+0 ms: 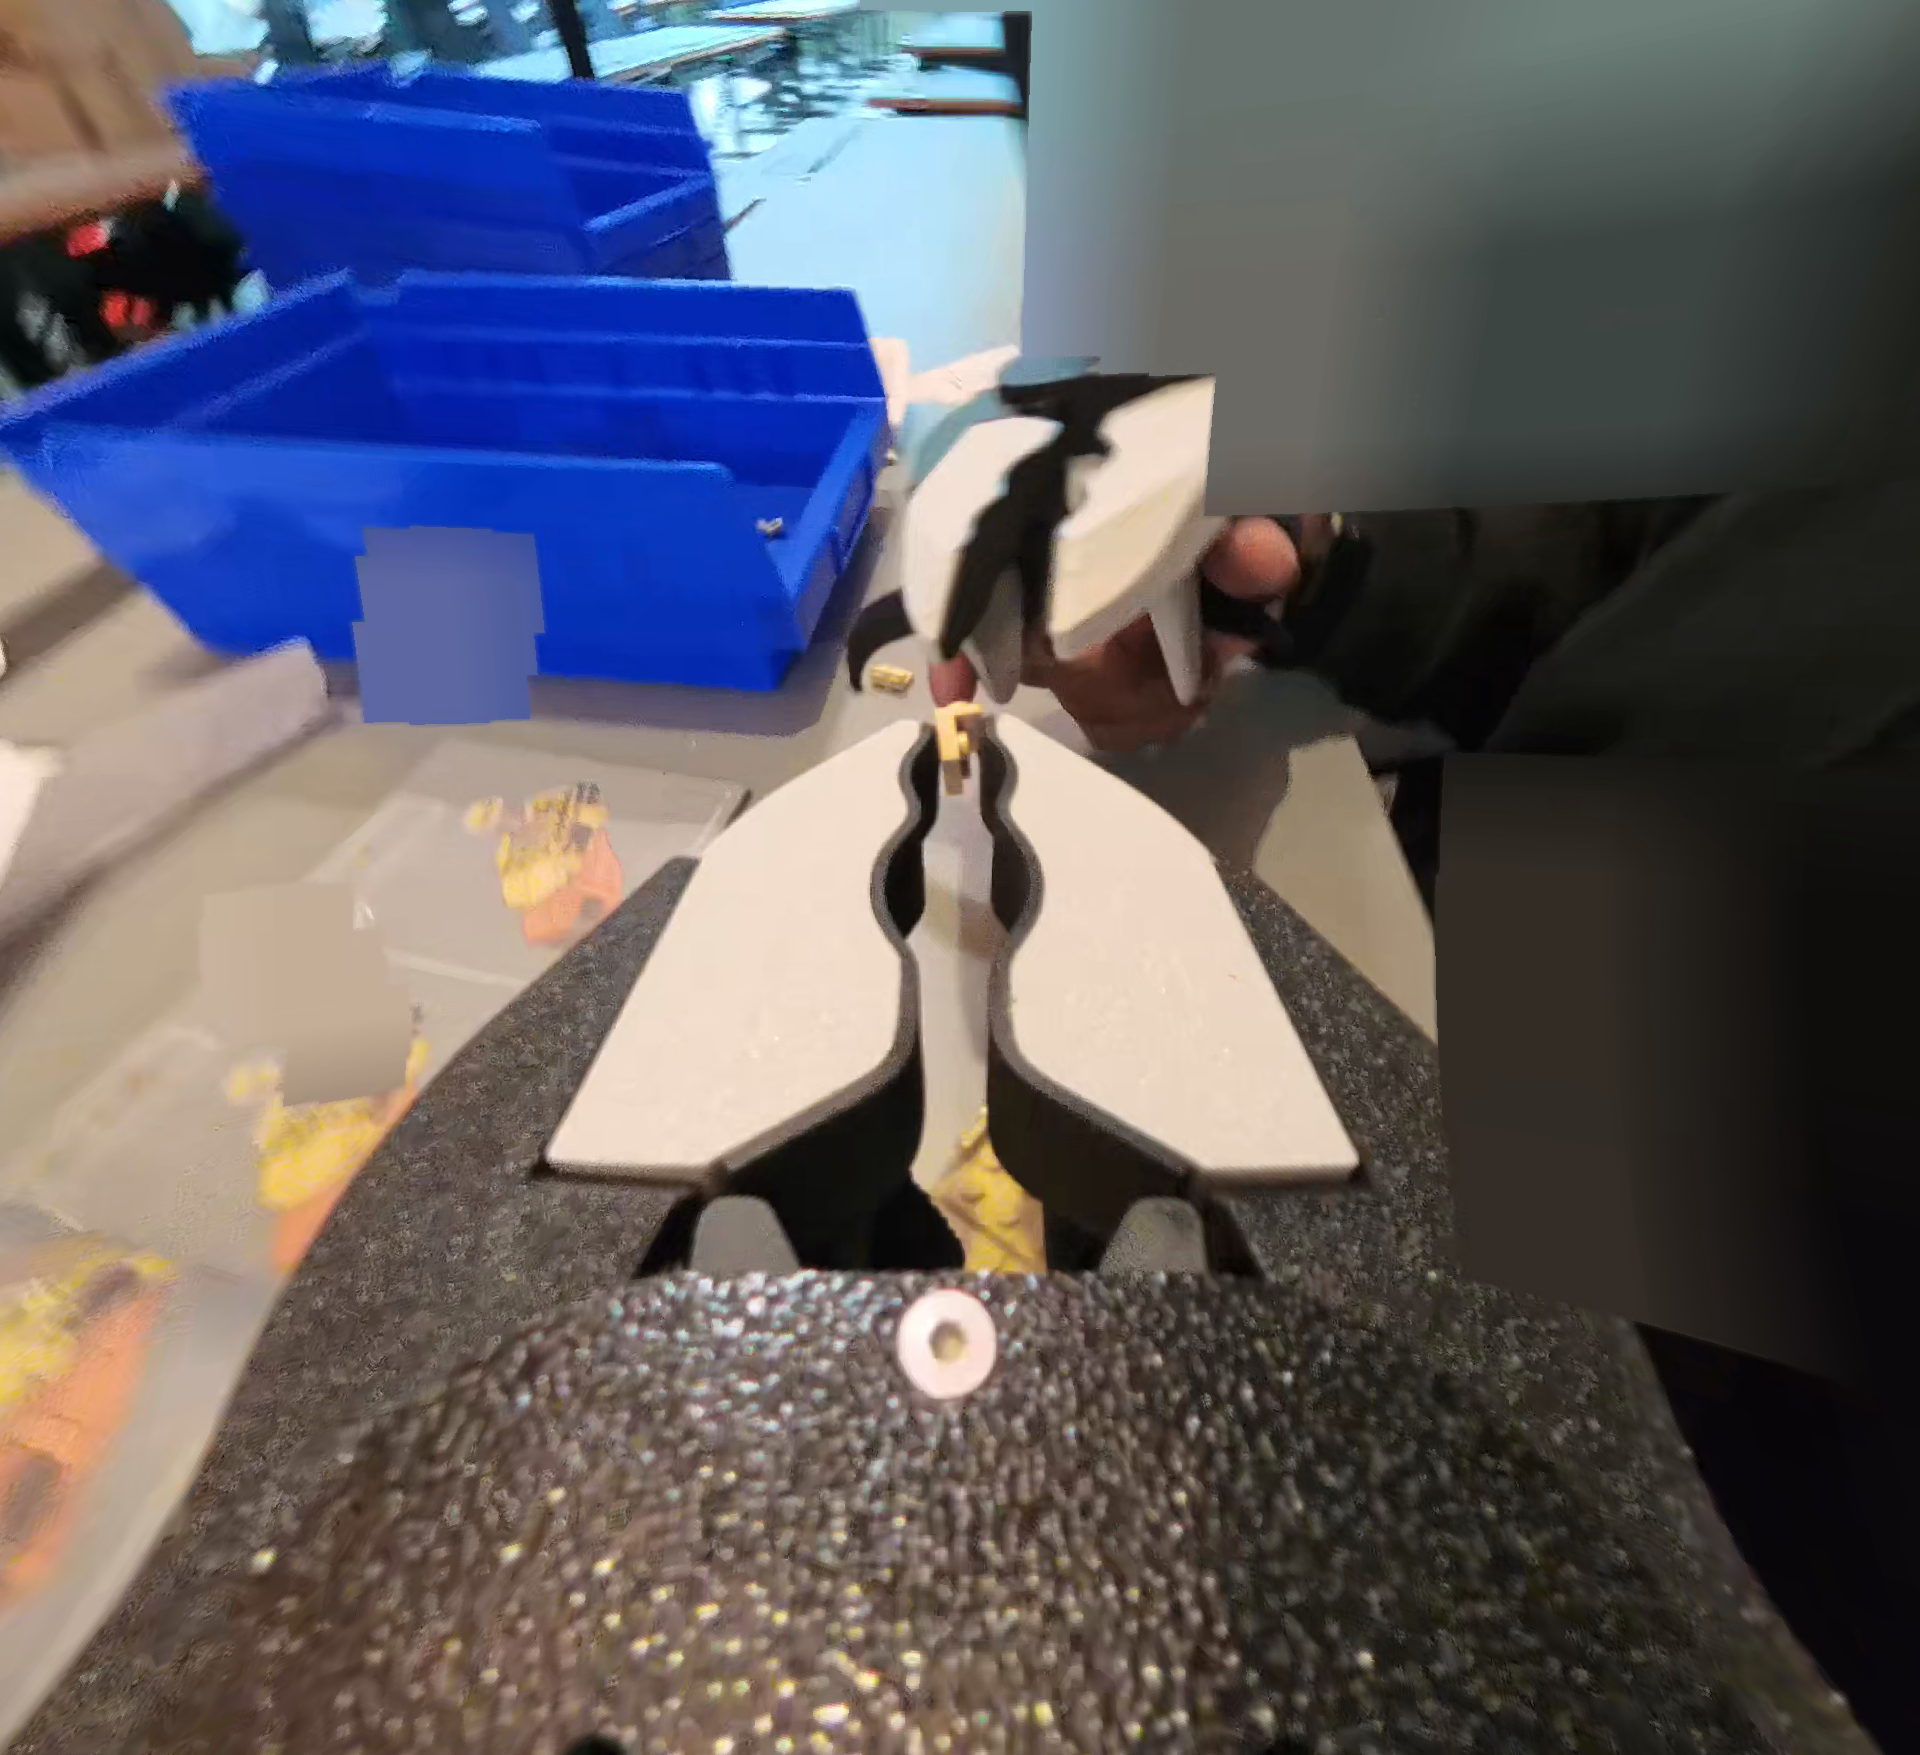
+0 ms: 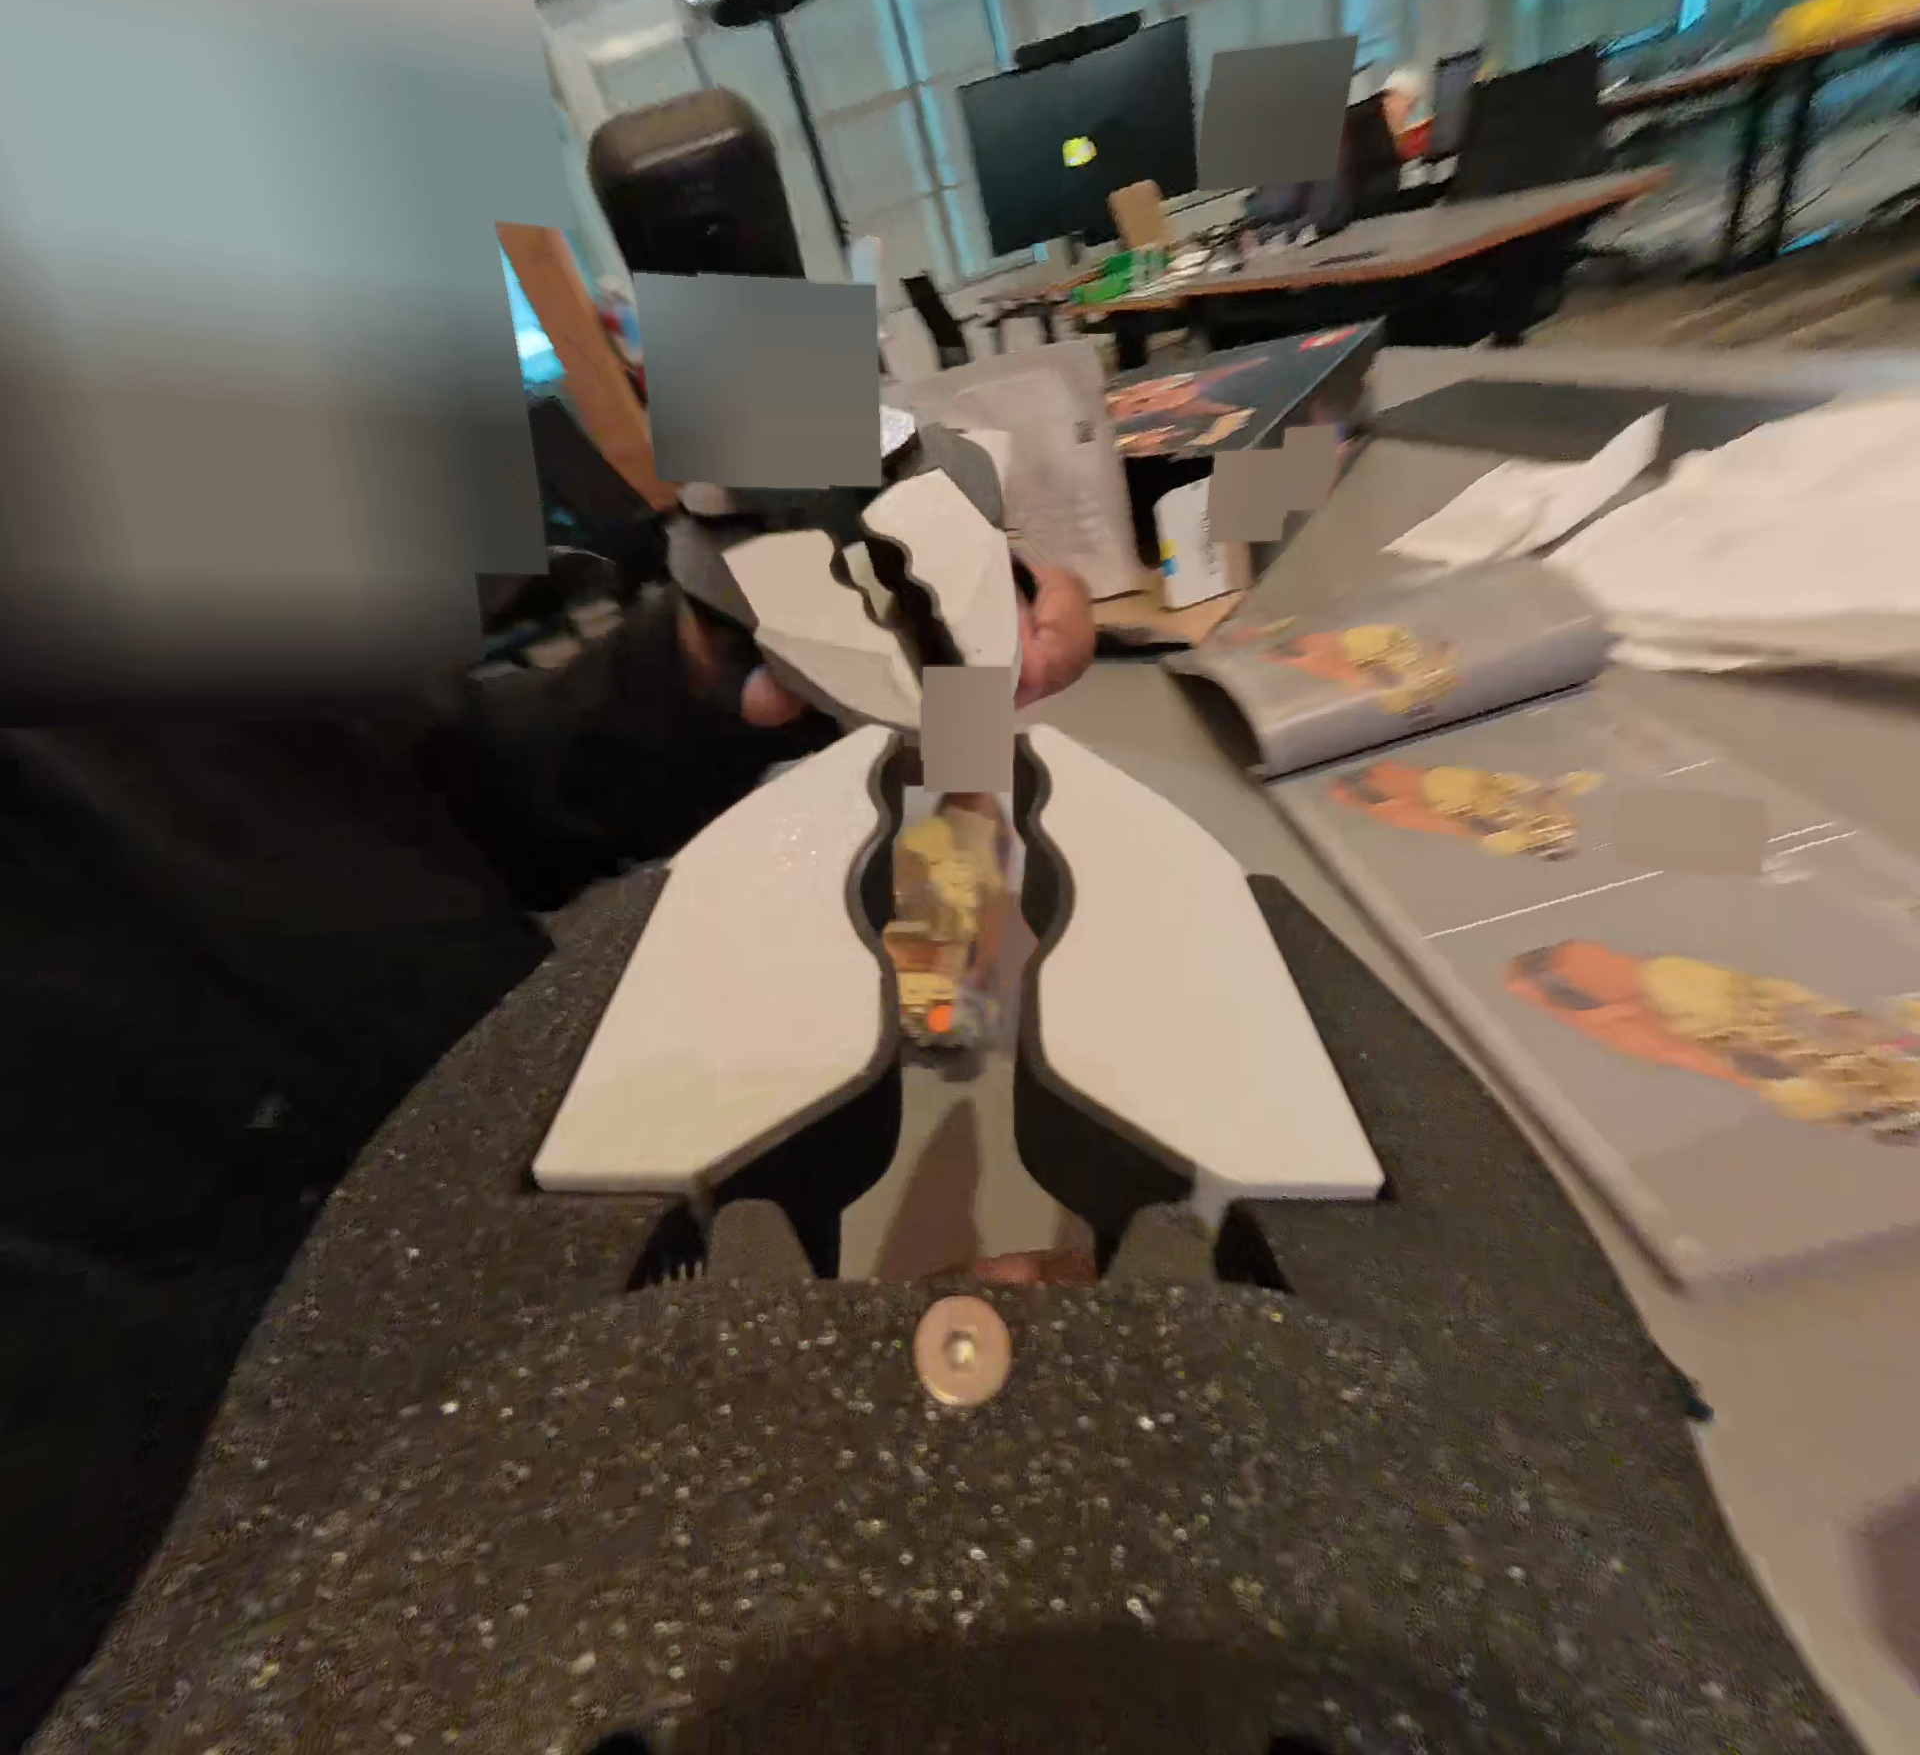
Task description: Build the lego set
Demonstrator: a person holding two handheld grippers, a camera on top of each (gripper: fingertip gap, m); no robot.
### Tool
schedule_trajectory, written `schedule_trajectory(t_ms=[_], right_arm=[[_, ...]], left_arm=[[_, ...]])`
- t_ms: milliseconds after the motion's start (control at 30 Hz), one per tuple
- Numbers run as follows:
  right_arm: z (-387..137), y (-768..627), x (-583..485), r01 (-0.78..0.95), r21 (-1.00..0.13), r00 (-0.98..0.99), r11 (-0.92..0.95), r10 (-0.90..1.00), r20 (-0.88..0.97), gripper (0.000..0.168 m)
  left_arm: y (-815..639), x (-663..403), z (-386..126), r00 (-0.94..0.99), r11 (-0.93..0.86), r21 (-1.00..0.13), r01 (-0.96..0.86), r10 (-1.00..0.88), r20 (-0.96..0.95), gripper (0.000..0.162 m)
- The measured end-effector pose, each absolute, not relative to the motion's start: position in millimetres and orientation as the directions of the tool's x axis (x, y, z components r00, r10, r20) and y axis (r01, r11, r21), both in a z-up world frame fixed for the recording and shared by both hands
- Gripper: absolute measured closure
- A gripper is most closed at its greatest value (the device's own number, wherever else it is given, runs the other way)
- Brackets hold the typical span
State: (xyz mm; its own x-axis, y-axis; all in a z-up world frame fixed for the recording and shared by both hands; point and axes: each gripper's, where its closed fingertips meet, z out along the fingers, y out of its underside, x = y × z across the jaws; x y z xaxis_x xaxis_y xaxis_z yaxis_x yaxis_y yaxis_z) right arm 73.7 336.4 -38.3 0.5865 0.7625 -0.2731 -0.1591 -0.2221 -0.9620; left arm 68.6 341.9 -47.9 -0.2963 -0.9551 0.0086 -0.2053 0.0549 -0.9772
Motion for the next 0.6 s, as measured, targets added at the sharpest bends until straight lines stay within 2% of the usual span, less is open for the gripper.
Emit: schedule_trajectory(t_ms=[100,267,400,600], right_arm=[[-39.4,339.7,76.9,-0.015,-0.993,0.686,-0.113,0.721,-0.093,0.154],[-41.8,341.3,71.5,0.147,-0.989,0.719,-0.009,0.688,0.1,0.157],[-51.0,342.0,69.4,0.238,-0.971,0.727,0.017,0.66,0.189,0.157],[-46.0,340.9,65.5,0.248,-0.967,0.734,0.059,0.64,0.228,0.159]], left_arm=[[349.2,70.4,-47.3,-0.168,-0.194,-0.958,-0.212,-0.958,0.231,0.155],[347.5,71.4,-51.0,-0.078,-0.429,-0.888,-0.164,-0.892,0.445,0.155],[342.3,68.8,-48.4,-0.072,-0.507,-0.849,-0.147,-0.851,0.52,0.155],[340.0,67.3,-45.0,-0.043,-0.472,-0.867,-0.16,-0.874,0.483,0.155]])
